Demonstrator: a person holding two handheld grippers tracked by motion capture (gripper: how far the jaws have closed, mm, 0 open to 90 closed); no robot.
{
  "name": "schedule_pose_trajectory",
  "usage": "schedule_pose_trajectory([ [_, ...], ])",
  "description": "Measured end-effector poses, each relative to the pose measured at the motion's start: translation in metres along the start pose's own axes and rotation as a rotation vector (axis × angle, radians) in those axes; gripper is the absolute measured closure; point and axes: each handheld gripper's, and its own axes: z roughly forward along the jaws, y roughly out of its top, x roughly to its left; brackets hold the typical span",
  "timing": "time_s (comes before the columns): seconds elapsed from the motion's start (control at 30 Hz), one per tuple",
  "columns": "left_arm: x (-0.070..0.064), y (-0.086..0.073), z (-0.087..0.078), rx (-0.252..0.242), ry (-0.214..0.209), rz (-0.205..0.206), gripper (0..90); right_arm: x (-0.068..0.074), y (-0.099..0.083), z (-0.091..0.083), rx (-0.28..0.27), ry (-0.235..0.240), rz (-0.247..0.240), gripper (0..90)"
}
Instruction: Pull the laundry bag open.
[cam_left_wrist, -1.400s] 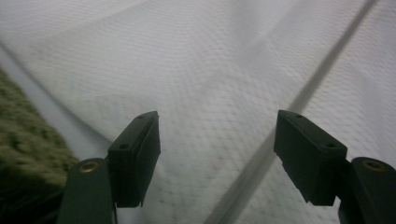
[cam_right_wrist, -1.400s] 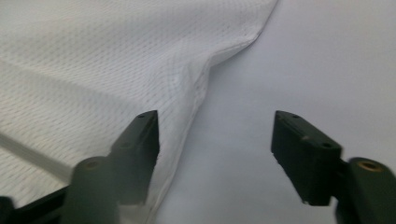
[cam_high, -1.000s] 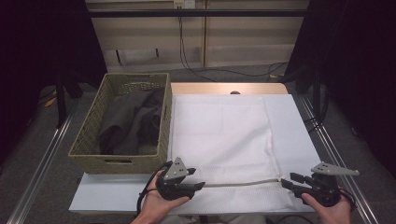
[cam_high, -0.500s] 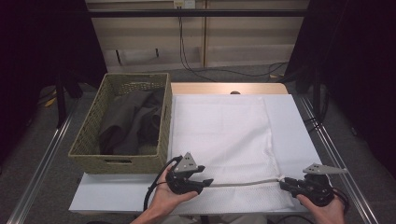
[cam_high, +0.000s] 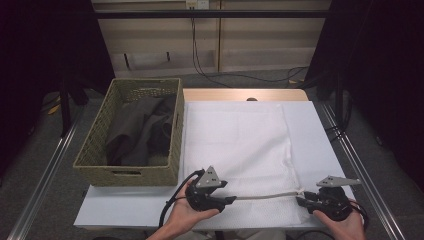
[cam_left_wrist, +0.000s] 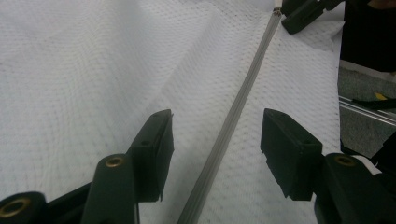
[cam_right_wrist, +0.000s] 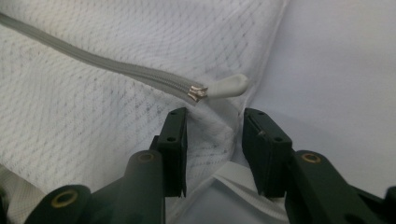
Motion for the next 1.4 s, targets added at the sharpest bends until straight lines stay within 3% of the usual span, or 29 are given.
schedule_pose_trajectory([
  [0.1, -0.003, 0.009, 0.009, -0.004, -0.015, 0.014, 44.3, 0.003, 0.0, 0.001, 0.014, -0.025, -0.011, 68.4],
  [0.13, -0.005, 0.015, 0.014, -0.004, -0.024, 0.018, 45.8, 0.004, 0.0, 0.001, 0.016, -0.043, -0.021, 75.2],
  [0.3, -0.007, 0.027, 0.03, -0.006, -0.048, 0.014, 48.2, 0.0, 0.001, 0.0, 0.004, -0.011, -0.022, 83.7],
  [0.47, -0.01, 0.035, 0.042, 0.01, -0.062, 0.029, 54.6, -0.001, 0.004, -0.002, -0.011, -0.006, -0.027, 84.7],
  [0.5, -0.014, 0.04, 0.048, 0.007, -0.082, 0.039, 57.6, 0.0, 0.005, -0.003, -0.018, -0.009, -0.033, 84.7],
  [0.7, -0.021, 0.052, 0.066, -0.003, -0.106, 0.057, 65.1, 0.004, 0.008, -0.008, -0.046, -0.024, -0.071, 84.7],
  [0.77, -0.022, 0.053, 0.068, -0.007, -0.113, 0.056, 67.7, 0.005, 0.01, -0.011, -0.061, -0.026, -0.061, 84.7],
  [0.93, -0.023, 0.063, 0.077, -0.018, -0.119, 0.049, 67.7, 0.006, 0.012, -0.014, -0.087, -0.031, -0.1, 84.8],
  [0.97, -0.022, 0.067, 0.078, -0.018, -0.119, 0.062, 66.3, 0.007, 0.014, -0.016, -0.095, -0.033, -0.101, 84.7],
  [1.07, -0.021, 0.069, 0.081, -0.032, -0.125, 0.043, 60.0, 0.009, 0.018, -0.017, -0.098, -0.036, -0.106, 84.7],
  [1.13, -0.022, 0.071, 0.085, -0.041, -0.136, 0.045, 61.3, 0.011, 0.021, -0.018, -0.098, -0.048, -0.128, 84.7],
  [1.2, -0.024, 0.073, 0.088, -0.037, -0.138, 0.066, 68.3, 0.012, 0.024, -0.02, -0.113, -0.042, -0.132, 84.7],
  [1.3, -0.025, 0.081, 0.088, -0.047, -0.141, 0.07, 68.9, 0.015, 0.032, -0.026, -0.128, -0.043, -0.149, 84.7],
  [1.33, -0.025, 0.082, 0.089, -0.071, -0.142, 0.058, 68.6, 0.016, 0.035, -0.027, -0.133, -0.045, -0.154, 84.7],
  [1.4, -0.023, 0.086, 0.087, -0.055, -0.129, 0.069, 67.8, 0.017, 0.04, -0.027, -0.142, -0.04, -0.157, 84.7],
])
